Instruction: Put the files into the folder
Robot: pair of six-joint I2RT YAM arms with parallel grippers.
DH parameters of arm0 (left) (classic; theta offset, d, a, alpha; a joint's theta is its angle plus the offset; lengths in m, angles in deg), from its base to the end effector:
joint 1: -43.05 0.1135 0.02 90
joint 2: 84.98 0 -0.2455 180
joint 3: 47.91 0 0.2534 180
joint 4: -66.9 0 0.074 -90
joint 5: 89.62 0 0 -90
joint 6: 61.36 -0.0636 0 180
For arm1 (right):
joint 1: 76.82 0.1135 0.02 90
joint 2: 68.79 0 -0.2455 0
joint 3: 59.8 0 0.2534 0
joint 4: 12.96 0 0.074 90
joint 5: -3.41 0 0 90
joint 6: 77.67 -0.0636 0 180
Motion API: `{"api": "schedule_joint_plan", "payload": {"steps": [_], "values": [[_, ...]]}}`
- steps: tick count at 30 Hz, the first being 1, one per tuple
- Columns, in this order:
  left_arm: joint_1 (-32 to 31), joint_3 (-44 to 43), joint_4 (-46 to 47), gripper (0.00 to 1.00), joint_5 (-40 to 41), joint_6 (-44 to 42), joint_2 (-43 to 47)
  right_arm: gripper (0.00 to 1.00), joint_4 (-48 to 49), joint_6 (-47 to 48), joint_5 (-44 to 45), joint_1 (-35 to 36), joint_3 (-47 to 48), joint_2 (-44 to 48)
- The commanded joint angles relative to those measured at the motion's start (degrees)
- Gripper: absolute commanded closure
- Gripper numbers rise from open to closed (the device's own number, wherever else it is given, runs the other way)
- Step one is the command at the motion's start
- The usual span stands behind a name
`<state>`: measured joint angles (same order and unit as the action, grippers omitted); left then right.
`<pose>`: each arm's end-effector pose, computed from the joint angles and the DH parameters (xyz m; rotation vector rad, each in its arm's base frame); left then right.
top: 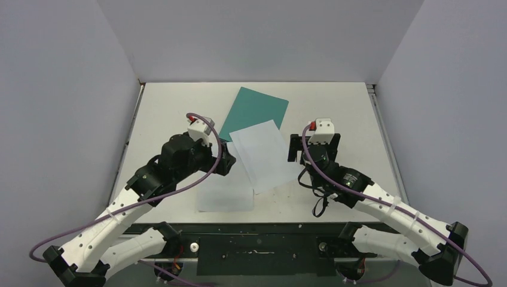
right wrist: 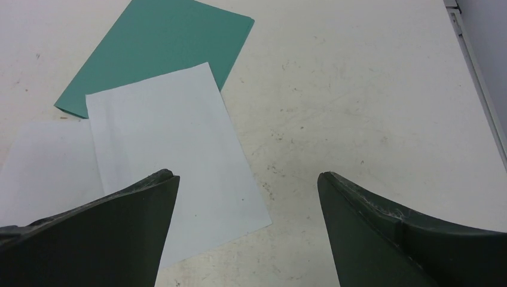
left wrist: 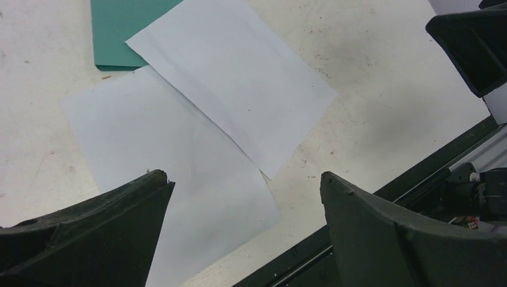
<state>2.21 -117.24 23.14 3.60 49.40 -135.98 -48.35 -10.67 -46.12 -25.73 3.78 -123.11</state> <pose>0.1765 -0.1479 0.3249 0.3247 2.0449 -0.6197 0.1808 0.1583 0.2998 -0.0369 1.9150 0.1517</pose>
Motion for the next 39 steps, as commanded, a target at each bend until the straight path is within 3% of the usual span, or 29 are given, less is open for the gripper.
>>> {"api": "schedule_joint_plan", "payload": {"steps": [1, 8, 13, 19, 24, 39], "values": [[-0.3, -0.7, -3.9, 0.04, 5.5, 5.5, 2.8, 0.1, -0.6, 1.0, -1.4, 0.3, 1.0, -0.6], [-0.1, 5.4, -4.3, 0.04, 10.9, 12.9, 2.1, 0.1, 1.8, 3.5, -8.2, 0.2, -1.2, -1.7], [0.8, 8.5, -4.4, 0.04, 15.2, 18.2, -0.5, 0.1, 2.9, 2.4, -15.2, 0.2, -0.2, -7.5], [7.7, 13.4, -2.9, 0.04, 13.1, 22.9, -1.0, 0.1, 6.2, 0.1, -23.6, 1.9, 2.2, -17.9], [14.6, 18.6, -0.1, 0.04, 8.5, 26.0, 0.4, 0.1, 6.5, -0.6, -21.3, 6.9, 7.4, -27.7], [17.8, 25.9, 5.0, 0.04, 6.5, 32.0, -0.2, 0.02, 4.6, -4.3, -14.6, 10.1, 22.8, -49.1]]}}
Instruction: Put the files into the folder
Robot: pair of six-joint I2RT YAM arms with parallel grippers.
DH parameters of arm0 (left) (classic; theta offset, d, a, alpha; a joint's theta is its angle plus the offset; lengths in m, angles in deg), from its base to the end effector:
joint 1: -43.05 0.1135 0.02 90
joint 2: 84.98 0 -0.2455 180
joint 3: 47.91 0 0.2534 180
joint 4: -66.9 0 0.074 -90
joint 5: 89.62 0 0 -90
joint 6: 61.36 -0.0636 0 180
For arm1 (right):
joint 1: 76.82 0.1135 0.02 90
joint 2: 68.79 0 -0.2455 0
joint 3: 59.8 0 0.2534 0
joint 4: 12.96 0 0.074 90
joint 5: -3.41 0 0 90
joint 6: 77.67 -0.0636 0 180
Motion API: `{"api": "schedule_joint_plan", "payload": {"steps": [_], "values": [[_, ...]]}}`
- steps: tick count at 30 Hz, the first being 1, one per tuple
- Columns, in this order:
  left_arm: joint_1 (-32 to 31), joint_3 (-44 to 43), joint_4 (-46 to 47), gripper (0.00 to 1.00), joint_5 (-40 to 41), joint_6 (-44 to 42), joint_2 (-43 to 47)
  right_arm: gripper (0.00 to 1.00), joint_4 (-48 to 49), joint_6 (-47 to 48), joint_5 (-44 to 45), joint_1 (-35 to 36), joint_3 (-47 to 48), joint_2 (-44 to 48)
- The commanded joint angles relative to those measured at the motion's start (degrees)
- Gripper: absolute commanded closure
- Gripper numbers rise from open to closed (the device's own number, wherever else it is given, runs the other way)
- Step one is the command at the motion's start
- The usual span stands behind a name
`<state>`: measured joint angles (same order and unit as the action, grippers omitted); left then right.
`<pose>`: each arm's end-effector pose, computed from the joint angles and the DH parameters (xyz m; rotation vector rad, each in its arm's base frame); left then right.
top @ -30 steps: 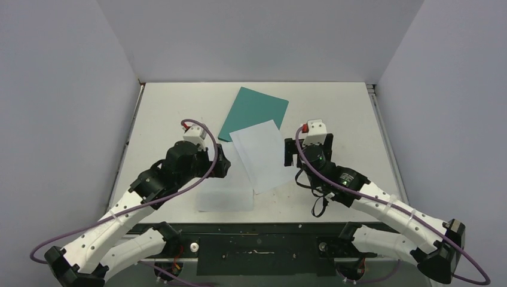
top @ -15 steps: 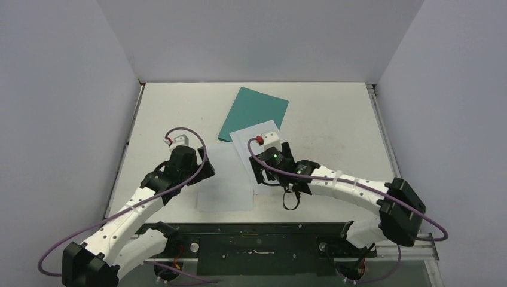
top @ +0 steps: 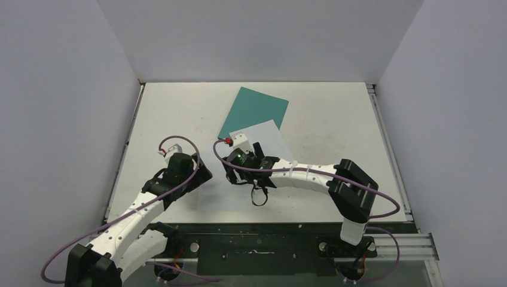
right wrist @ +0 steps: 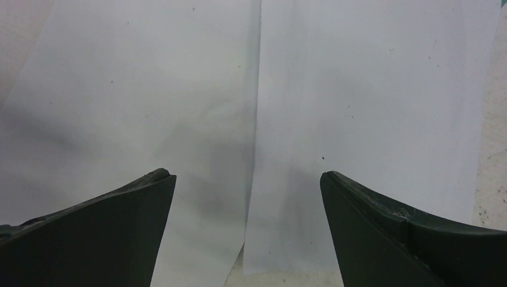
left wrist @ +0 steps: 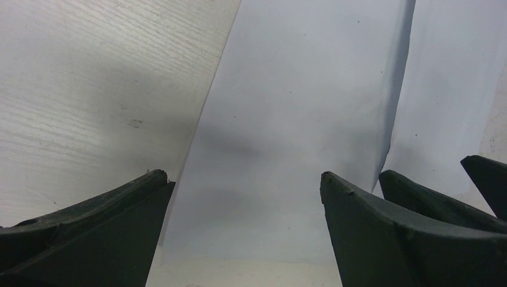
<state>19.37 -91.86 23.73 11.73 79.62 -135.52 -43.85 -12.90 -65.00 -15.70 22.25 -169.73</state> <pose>0.1917 -0.0704 0.1699 -0.6637 2.3556 -0.3501 0.2100 0.3322 0.1708 -0.5729 2.3061 0.2642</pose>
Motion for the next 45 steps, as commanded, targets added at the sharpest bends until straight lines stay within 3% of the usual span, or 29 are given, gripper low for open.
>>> {"api": "schedule_joint_plan", "payload": {"steps": [1, 10, 20, 28, 33, 45], "values": [[0.8, 0.7, 4.7, 0.04, -1.9, 1.8, -0.8, 0.04, 0.0, -2.1, 4.5, 0.1, 5.0, -3.4], [2.1, 1.0, 5.0, 0.04, -3.9, 0.8, -1.3, 0.19, -0.2, -3.4, 7.0, -1.1, 8.0, -9.4], [2.5, 1.7, 5.9, 0.04, -5.8, 0.2, -0.3, 0.42, 2.4, -4.0, 1.3, -5.1, 7.5, -12.8], [2.8, 1.5, 6.9, 0.04, -7.0, -0.1, -1.7, 0.7, 5.5, -4.4, -4.3, -7.9, 3.2, -12.5], [3.0, 1.4, 6.7, 0.03, -7.3, -0.3, -1.9, 0.94, 6.0, -4.3, -4.7, -8.0, 1.7, -12.1], [3.6, 0.4, 5.2, 0.04, -7.7, -1.6, -0.2, 0.95, 5.5, -3.6, -3.0, -8.0, -0.2, -3.4]]}}
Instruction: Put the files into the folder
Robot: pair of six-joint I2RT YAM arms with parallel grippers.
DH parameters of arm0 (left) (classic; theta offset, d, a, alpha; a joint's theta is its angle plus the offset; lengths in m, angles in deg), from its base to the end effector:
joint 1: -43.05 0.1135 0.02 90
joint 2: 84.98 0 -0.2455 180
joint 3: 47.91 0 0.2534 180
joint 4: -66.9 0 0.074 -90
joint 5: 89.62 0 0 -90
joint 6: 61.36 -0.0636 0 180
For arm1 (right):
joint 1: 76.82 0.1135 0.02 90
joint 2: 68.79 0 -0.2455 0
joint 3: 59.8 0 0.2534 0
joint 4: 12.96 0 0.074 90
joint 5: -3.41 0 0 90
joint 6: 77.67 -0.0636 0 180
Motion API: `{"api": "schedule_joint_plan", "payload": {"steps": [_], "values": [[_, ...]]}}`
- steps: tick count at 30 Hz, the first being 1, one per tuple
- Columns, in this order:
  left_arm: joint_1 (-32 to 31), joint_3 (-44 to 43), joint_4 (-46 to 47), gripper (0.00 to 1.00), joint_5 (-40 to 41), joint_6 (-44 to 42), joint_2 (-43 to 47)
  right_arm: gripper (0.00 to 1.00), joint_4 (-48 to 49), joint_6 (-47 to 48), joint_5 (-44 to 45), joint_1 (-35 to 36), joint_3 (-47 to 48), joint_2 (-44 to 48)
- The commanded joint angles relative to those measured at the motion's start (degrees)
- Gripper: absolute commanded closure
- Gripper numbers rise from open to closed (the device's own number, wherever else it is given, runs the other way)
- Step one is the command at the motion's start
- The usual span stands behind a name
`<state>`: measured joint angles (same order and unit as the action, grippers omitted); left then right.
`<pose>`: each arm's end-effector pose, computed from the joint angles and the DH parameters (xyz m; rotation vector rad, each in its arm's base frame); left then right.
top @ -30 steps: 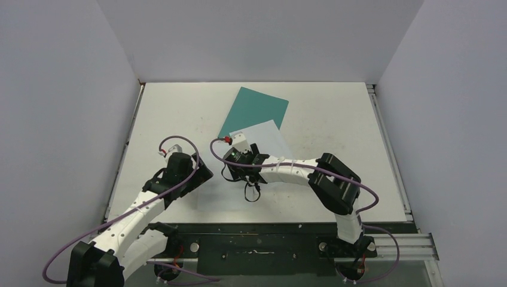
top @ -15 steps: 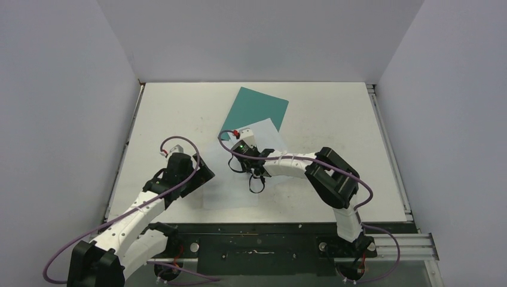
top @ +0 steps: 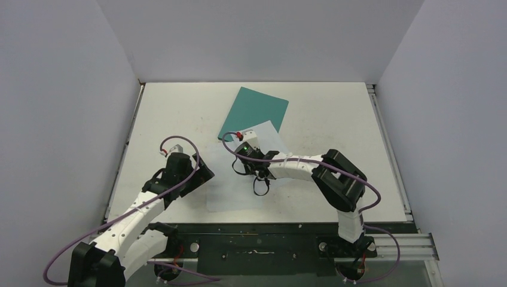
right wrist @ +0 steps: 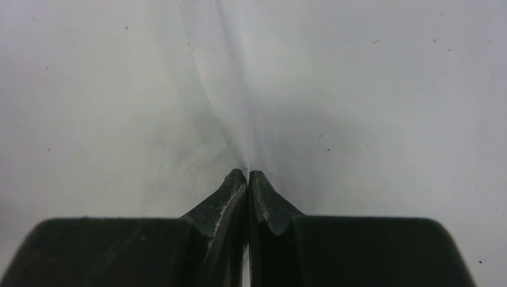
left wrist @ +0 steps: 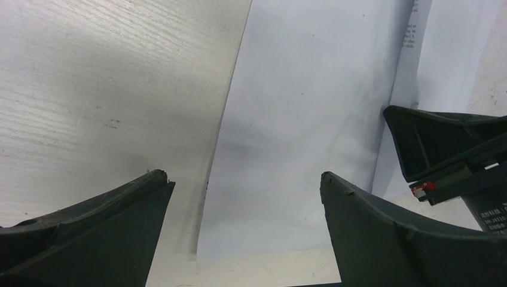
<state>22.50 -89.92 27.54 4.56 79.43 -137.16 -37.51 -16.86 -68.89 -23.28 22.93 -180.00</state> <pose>0.1965 -0.0687 0.1581 -0.6813 2.3932 -0.4610 0.2607 0.3203 0.1140 -0.3919 2.4210 0.2549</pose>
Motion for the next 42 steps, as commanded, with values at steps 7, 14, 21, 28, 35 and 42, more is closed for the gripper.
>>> {"api": "schedule_joint_plan", "payload": {"steps": [7, 14, 21, 28, 35, 42], "values": [[0.6, -1.5, 1.9, 0.04, -2.2, -2.3, 2.8, 0.95, -2.0, 0.8, -0.3, -1.0, -3.0, 16.5], [0.7, -1.5, 3.9, 0.04, -5.3, -4.0, 5.0, 0.95, 0.4, -0.5, -5.7, -4.9, -7.2, 28.4], [0.8, -1.3, 6.5, 0.04, -9.5, -5.2, 6.2, 0.95, 10.0, -5.7, -18.9, -17.3, -15.0, 41.8], [0.9, -1.1, 8.2, 0.04, -12.0, -5.6, 6.3, 0.95, 19.0, -12.4, -31.8, -30.3, -21.2, 46.9], [0.9, -0.7, 9.3, 0.04, -13.6, -6.1, 6.7, 0.95, 26.3, -19.6, -40.8, -42.1, -28.8, 47.2], [0.9, -0.4, 10.1, 0.04, -14.4, -6.2, 6.8, 0.95, 33.3, -24.9, -50.6, -53.2, -37.3, 46.8]]}}
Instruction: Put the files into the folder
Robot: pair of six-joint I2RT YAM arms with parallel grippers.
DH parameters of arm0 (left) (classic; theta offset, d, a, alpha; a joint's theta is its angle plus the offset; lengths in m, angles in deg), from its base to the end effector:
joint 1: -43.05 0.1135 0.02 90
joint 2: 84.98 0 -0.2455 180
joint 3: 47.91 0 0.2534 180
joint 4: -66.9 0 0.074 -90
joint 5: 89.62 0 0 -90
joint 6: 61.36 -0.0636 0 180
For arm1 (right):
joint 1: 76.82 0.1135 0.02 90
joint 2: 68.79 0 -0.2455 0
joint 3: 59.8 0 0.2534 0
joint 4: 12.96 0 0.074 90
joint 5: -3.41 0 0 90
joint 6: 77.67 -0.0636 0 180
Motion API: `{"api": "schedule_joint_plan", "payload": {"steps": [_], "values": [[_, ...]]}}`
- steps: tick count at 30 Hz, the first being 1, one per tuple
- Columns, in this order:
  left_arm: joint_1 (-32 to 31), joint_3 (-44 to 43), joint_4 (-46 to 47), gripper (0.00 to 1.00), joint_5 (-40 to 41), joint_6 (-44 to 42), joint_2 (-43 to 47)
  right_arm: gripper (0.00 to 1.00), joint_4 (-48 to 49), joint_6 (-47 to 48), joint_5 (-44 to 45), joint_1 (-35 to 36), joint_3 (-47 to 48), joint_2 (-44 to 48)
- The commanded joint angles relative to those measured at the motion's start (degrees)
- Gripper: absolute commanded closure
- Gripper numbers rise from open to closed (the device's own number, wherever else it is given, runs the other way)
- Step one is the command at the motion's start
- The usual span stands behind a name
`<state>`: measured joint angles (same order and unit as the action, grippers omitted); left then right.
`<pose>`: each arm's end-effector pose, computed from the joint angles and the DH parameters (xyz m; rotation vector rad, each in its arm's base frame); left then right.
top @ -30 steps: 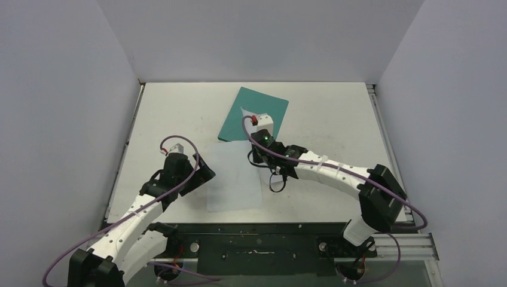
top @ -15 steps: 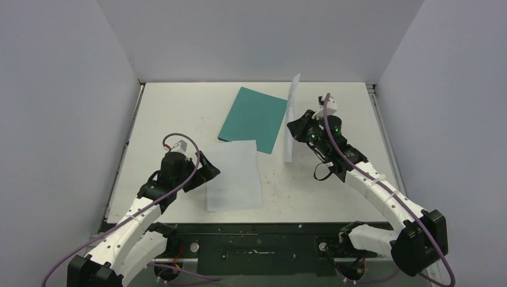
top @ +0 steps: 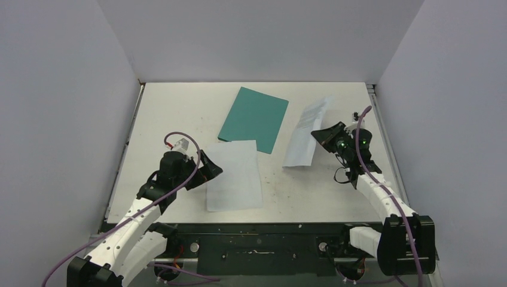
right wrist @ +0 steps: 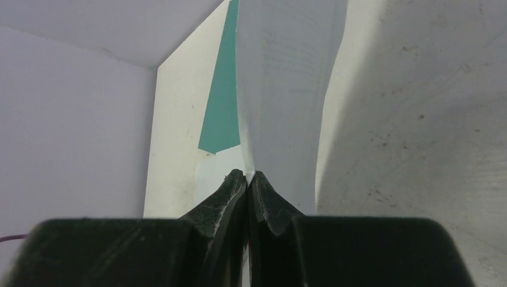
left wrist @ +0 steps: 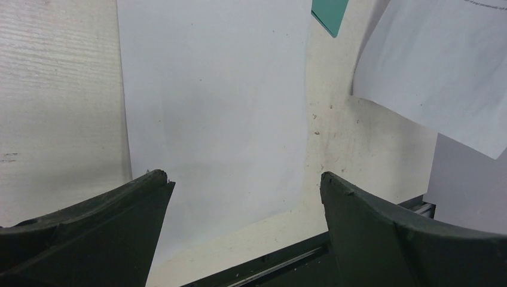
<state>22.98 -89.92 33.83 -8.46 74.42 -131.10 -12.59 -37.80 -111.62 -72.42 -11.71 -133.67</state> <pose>0.1954 -0.0818 0.1896 -0.4312 2.2917 -0.7802 0.2817 0.0487 0.2254 0.4575 1.9143 1.0483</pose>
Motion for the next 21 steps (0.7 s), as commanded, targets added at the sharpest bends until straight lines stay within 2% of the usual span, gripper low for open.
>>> {"api": "schedule_joint_plan", "payload": {"steps": [1, 10, 17, 21], "values": [[0.4, -0.4, 3.9, 0.04, -1.5, -1.2, 0.7, 0.95, 8.2, -4.0, -8.5, -5.0, -3.3, 0.7], [0.4, -0.3, 4.7, 0.04, -2.1, -1.2, 0.6, 0.95, -2.1, 2.2, -6.0, -12.1, -6.9, 2.1], [0.4, -0.1, 5.6, 0.04, -2.6, -1.0, -0.3, 0.95, -3.5, 5.1, -1.6, -16.2, -10.5, -0.6], [0.4, 0.0, 5.6, 0.04, -2.6, -1.0, -0.6, 0.82, -3.0, 5.9, 0.6, -16.9, -10.5, -4.1]]}}
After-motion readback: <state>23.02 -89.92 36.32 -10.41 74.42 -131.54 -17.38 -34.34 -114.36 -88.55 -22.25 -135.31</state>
